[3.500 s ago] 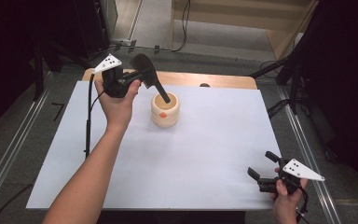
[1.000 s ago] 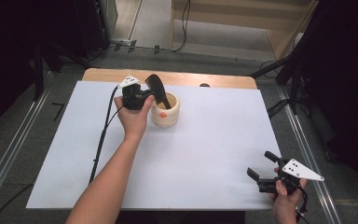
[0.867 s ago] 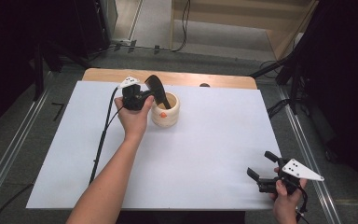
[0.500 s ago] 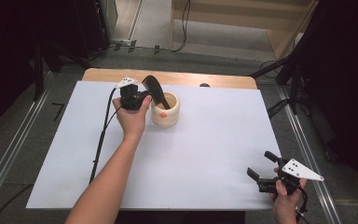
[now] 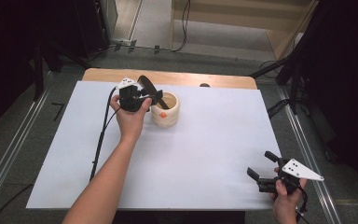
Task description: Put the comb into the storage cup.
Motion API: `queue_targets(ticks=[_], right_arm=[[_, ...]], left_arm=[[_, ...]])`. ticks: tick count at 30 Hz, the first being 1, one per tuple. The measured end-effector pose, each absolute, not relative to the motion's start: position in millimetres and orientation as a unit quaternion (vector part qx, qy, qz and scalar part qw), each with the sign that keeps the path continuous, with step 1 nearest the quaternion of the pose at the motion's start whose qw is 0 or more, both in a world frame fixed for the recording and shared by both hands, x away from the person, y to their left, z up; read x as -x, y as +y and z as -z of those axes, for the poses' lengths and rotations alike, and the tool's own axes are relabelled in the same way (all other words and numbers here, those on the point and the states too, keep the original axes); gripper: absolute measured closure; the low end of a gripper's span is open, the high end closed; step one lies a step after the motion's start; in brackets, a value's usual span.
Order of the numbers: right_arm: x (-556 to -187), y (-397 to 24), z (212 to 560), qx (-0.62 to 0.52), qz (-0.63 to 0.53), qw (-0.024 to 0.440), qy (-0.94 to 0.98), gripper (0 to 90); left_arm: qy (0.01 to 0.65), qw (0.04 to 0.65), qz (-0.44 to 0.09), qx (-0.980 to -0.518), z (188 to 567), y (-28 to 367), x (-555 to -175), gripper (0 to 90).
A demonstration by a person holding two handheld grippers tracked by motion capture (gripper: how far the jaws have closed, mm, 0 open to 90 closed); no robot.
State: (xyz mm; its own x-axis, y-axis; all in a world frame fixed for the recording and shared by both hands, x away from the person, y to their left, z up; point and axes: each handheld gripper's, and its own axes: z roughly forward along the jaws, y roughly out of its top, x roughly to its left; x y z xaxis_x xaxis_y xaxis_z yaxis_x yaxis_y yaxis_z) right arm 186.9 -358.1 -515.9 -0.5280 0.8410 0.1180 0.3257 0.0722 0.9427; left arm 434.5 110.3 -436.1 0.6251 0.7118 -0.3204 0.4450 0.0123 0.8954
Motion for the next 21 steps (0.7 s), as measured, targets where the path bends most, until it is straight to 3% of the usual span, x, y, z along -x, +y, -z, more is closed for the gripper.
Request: queue_targets(ticks=[9, 21], right_arm=[[-186.8, -357.6, 515.9, -0.422, -0.534, 0.241, 0.692, 0.0], [-186.7, -357.4, 515.8, -0.421, -0.535, 0.241, 0.691, 0.0]], left_arm=[[0.400, 0.576, -0.142, -0.699, 432.0, 114.0, -427.3, 0.0], [0.378, 0.579, -0.160, -0.705, 429.0, 121.0, -414.5, 0.0]])
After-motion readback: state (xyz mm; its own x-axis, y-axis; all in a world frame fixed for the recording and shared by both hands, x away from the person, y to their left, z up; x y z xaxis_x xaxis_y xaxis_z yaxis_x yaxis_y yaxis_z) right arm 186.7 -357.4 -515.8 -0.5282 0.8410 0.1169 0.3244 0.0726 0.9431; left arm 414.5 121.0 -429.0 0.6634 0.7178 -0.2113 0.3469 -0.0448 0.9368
